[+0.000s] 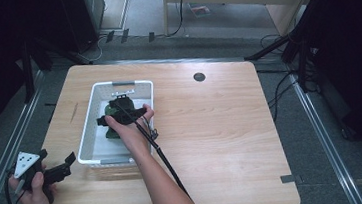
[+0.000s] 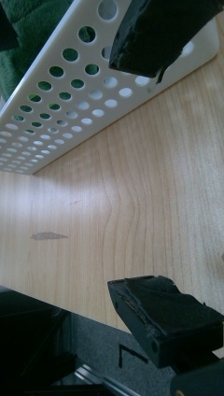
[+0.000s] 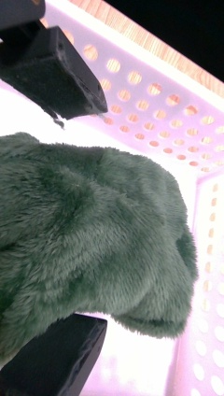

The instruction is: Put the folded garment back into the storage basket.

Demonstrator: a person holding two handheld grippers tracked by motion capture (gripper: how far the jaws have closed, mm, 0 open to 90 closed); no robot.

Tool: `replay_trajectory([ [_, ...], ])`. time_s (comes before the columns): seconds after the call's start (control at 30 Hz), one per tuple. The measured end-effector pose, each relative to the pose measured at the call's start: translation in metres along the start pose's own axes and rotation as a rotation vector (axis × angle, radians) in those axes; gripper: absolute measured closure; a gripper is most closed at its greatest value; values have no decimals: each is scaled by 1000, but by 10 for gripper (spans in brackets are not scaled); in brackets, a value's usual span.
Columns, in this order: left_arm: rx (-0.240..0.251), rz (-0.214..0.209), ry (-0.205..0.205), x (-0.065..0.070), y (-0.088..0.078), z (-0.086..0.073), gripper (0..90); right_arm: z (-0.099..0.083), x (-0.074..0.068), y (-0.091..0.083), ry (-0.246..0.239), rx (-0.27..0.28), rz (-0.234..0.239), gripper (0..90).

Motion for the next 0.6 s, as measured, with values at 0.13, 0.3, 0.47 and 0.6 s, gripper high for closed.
replay_trajectory([
  [0.13, -1, -1, 2, 0, 0, 0, 0, 4, -2, -8, -3, 18, 8, 0],
  [0.3, -2, 1, 3, 0, 0, 0, 0, 10, -1, -21, -16, 52, 10, 0],
  [0.47, -3, 2, 5, 0, 0, 0, 0, 14, 4, -35, -11, 69, 2, 0],
  [0.6, -6, 0, 7, 0, 0, 0, 0, 17, 10, -47, -14, 89, 1, 0],
])
Point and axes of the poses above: each handheld gripper's, and its own axes: y roughly forward along the jaws, z roughly out of its top, x roughly to its right, the point moved 5 cm from there along y, roughly forward along the jaws, and after that the axes turned 4 degrees about x, right-handed, at the moved point
